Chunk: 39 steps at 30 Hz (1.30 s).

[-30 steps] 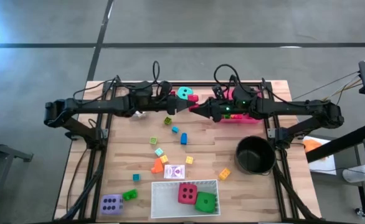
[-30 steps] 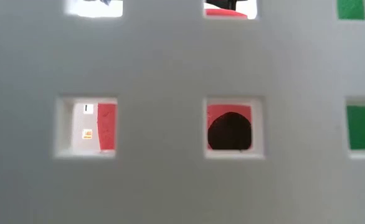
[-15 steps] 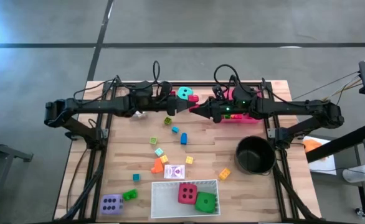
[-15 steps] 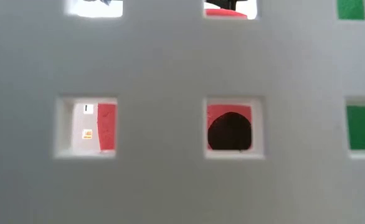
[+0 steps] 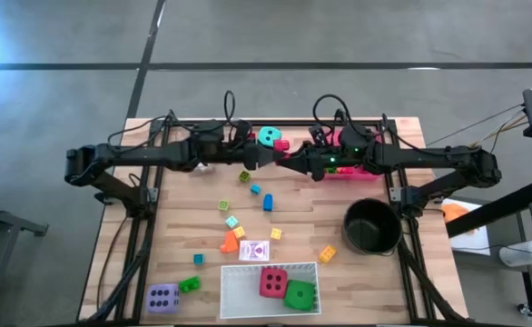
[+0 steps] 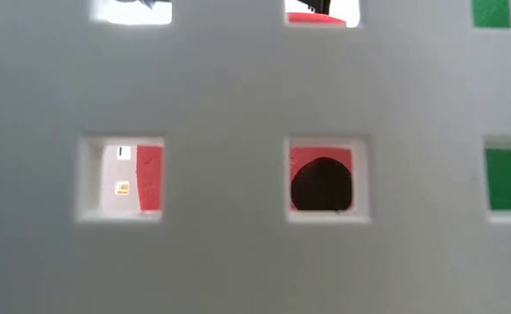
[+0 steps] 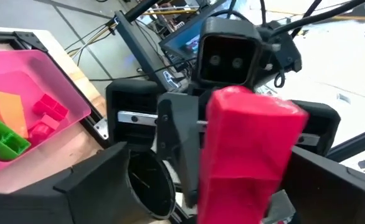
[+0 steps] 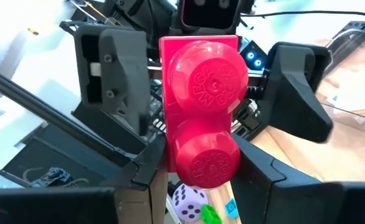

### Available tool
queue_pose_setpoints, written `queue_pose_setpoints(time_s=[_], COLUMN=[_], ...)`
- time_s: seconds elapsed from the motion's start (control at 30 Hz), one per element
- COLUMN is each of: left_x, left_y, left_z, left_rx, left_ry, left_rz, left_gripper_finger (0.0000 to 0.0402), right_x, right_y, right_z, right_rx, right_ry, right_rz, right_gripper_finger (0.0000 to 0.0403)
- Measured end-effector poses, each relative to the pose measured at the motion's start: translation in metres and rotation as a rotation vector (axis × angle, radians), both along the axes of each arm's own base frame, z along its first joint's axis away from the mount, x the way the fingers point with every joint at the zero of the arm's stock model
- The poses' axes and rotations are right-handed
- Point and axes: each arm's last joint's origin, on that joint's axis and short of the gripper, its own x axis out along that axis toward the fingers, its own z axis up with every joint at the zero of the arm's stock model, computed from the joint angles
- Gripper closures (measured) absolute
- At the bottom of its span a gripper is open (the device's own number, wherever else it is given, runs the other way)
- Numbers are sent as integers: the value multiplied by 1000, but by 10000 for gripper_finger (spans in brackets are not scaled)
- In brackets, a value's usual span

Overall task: Pick & Place Toys
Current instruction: Put the red game piece into the red bin

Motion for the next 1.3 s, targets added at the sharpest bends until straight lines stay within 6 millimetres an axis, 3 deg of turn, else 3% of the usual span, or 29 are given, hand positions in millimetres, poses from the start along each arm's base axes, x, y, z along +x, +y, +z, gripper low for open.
queue_pose_setpoints(time_s=[0.27,0.57,0.87,1.03,1.3], left_x=[-14,-57,-97,-108,-114], left_y=[-3,-11,-16,-16,-17], left_z=[15,27,24,16,8], left_rx=[5,28,11,33,75], left_ry=[-23,152,363,488,586], left_rz=[-12,-8,73,101,79], left_gripper_finger=[22,23,23,23,23], right_x=[0,-10,-54,-80,-98], right_y=[-1,-8,-33,-46,-67], right_z=[-3,-3,2,-16,-54], right_rx=[31,48,-38,-26,92], right_ry=[31,123,740,1120,1284], right_rz=[-33,-168,-463,-557,-579], right_gripper_finger=[280,280,281,281,281])
